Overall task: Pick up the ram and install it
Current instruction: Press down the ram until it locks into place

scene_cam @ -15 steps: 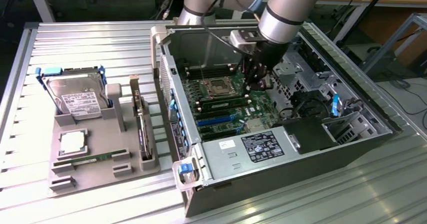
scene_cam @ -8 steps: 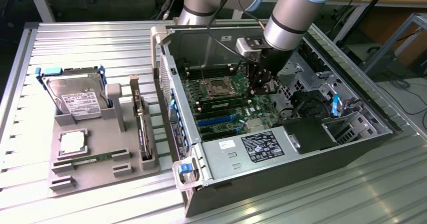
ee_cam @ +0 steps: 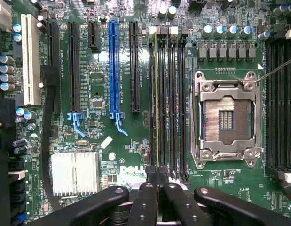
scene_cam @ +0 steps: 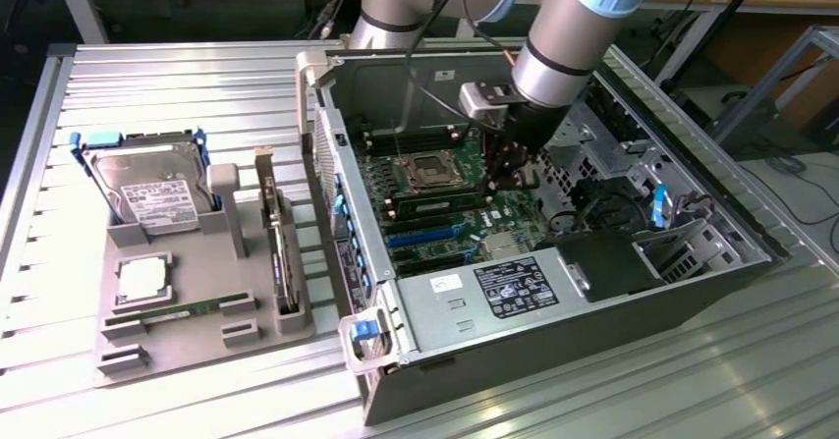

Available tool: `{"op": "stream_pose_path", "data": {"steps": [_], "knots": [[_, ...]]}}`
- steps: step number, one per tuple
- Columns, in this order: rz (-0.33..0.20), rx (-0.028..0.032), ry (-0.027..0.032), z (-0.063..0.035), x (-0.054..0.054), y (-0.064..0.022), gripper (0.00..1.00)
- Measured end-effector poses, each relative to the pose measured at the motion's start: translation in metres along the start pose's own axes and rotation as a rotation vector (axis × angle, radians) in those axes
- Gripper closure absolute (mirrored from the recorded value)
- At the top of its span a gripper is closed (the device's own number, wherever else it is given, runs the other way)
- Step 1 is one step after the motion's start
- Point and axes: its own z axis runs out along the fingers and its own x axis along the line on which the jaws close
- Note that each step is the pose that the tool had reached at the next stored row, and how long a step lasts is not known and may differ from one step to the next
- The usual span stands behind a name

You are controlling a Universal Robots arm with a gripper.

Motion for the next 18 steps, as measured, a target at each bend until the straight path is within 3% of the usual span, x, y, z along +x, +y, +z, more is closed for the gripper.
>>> {"op": "stream_pose_path", "data": {"steps": [2, 3, 5, 10, 18], "knots": [[0.0, 0.0, 0.0011, 0.0035, 0.0, -0.0002, 0.9], [0.001, 0.0007, -0.0017, 0.0, 0.0, 0.0015, 0.9], [0.001, 0.0003, 0.0004, -0.0045, 0.0, 0.006, 0.9], [0.001, 0.0003, 0.0009, -0.015, 0.0, 0.0332, 0.9], [0.001, 0.0003, 0.0035, -0.0136, 0.0, 0.0786, 0.9]]}}
